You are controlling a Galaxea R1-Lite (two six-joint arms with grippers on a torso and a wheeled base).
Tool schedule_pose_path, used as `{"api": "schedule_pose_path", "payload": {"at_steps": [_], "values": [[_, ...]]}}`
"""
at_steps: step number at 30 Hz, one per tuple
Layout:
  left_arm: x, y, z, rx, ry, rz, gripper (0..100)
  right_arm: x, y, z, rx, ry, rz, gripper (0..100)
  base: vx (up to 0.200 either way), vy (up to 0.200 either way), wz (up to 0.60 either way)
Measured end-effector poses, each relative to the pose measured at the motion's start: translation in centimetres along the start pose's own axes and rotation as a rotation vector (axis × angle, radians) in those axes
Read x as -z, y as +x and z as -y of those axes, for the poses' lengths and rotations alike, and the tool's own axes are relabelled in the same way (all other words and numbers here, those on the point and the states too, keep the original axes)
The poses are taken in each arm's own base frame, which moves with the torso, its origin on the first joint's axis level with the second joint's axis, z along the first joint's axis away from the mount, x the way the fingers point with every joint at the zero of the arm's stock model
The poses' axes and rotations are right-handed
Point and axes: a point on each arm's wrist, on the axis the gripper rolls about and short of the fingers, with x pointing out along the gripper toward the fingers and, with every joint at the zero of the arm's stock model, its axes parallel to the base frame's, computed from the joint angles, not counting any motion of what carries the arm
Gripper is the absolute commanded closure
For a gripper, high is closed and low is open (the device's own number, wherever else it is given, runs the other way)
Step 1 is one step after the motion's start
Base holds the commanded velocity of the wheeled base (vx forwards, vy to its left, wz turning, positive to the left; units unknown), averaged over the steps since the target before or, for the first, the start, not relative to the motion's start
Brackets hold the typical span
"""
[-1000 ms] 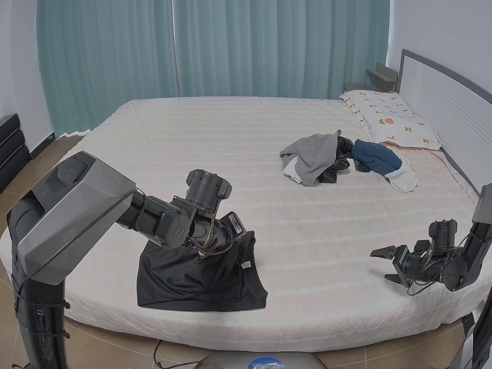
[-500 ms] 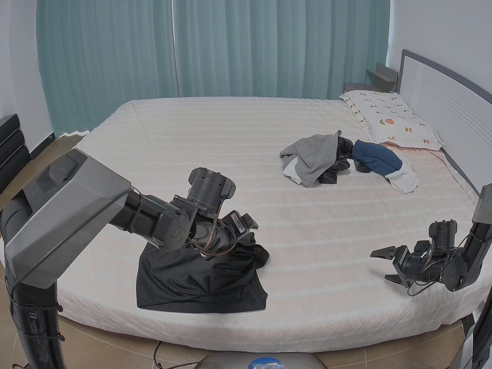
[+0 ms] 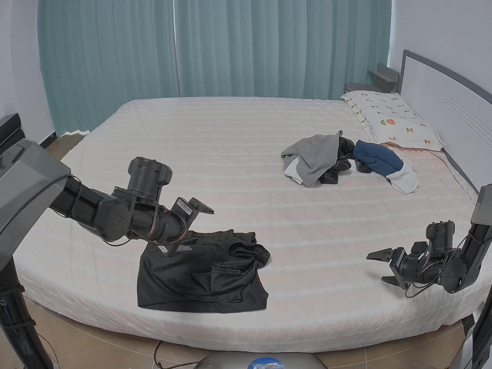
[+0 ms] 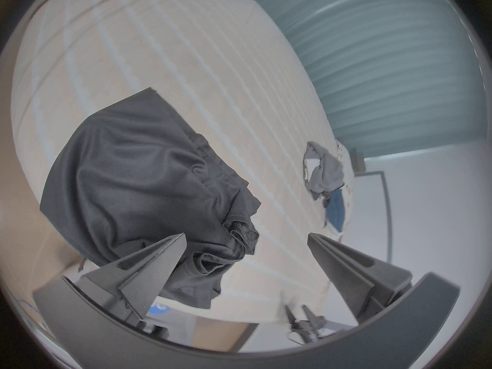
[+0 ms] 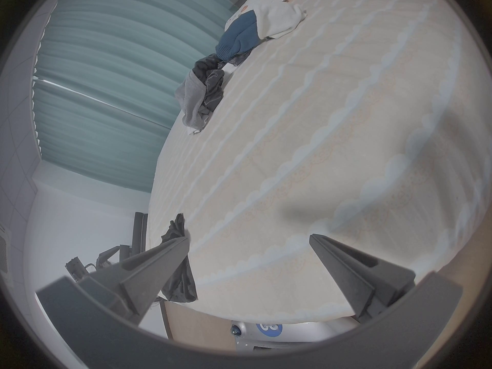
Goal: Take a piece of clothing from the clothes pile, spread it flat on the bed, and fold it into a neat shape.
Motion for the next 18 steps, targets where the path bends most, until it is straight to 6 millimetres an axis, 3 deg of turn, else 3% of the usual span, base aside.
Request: {"api": "schedule_pose_path", "payload": {"at_steps": [7,18], "values": [[-1.2,-1.4,-2.9,0.057,-0.053,0.023,0,-0.1,0.1,-0.1,0.001,-0.005,0.005,0,0.0,0.2,0.0],[-0.8,-0.9,-6.9,0.013,-0.098,0.02,0,0.3,0.0,0.0,0.008,-0.006,-0.008,0,0.0,0.2,0.0]]}}
